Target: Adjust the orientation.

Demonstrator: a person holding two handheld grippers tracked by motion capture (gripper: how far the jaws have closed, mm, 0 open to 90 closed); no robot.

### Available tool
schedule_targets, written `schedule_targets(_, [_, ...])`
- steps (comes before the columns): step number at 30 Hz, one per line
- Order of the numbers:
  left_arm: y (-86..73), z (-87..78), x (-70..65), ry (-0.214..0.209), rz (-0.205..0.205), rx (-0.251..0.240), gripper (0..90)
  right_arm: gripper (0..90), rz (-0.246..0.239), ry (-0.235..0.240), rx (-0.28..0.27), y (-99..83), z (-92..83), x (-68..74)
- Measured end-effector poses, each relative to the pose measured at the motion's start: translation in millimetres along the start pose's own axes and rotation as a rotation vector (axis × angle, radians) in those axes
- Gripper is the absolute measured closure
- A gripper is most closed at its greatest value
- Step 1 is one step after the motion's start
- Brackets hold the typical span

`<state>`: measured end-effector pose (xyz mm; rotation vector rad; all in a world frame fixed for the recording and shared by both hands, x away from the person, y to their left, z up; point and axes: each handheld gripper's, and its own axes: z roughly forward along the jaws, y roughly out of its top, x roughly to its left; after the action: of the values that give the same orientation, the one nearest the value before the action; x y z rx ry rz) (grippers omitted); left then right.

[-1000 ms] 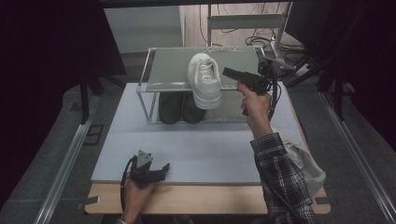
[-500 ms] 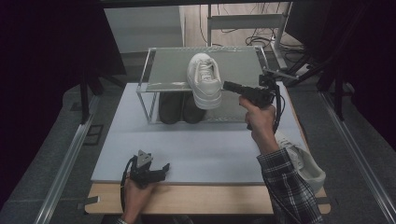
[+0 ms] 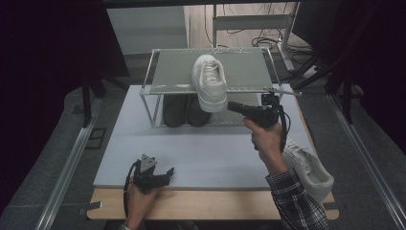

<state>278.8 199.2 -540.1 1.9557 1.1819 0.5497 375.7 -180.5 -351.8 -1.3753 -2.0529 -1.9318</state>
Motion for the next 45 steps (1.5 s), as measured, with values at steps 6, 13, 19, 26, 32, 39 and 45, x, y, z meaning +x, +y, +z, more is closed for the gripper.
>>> schedule_targets(6, [0.0,0.0,0.0,0.000,-0.001,0.000,12.2,89.5,-0.093,-0.043,0.029,-6.9,4.9,9.9])
schedule_targets(13, [0.0,0.0,-0.1,0.000,0.000,0.000,12.1,89.5,-0.161,-0.102,0.067,-13.5,15.0,16.5])
schedule_targets(19, [0.0,0.0,0.0,0.000,0.000,0.000,12.1,89.6,-0.166,-0.112,0.065,-13.5,20.3,14.1])
schedule_targets(26, [0.0,0.0,0.0,0.000,0.000,-0.001,12.2,89.6,-0.169,-0.127,0.072,-11.1,28.1,13.8])
schedule_targets(32, [0.0,0.0,0.0,0.000,0.000,-0.001,12.2,89.6,-0.164,-0.139,0.078,-6.5,42.5,10.7])
schedule_targets(39, [0.0,0.0,0.0,0.000,0.000,-0.001,12.2,89.7,-0.167,-0.159,0.089,-0.9,58.4,10.3])
schedule_targets(45, [0.0,0.0,0.0,0.000,-0.001,-0.001,12.2,89.7,-0.166,-0.174,0.095,4.1,72.6,8.8])
